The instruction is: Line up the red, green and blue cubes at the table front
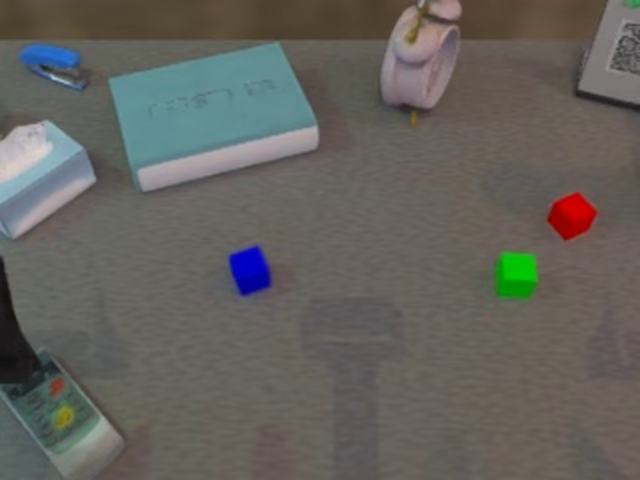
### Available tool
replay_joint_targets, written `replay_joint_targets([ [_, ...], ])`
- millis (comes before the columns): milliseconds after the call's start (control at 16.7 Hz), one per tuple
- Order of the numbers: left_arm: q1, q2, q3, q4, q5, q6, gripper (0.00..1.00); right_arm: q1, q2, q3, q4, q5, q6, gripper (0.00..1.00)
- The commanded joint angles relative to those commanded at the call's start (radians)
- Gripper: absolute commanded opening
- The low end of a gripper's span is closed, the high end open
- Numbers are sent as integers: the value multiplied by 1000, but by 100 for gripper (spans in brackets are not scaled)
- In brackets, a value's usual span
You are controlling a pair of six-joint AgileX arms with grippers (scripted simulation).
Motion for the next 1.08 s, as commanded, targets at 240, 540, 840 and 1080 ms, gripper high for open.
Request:
replay_joint_targets([
  [240,0,0,0,0,0,0,100,5,30,30,-21,-2,-6,100],
  [540,0,0,0,0,0,0,100,27,287,281,-185,-6,-48,100],
  [840,0,0,0,0,0,0,100,54,798,724,-459,-2,-119,100],
  [1080,0,0,0,0,0,0,100,79,1290,1107,-709,2,-184,100],
])
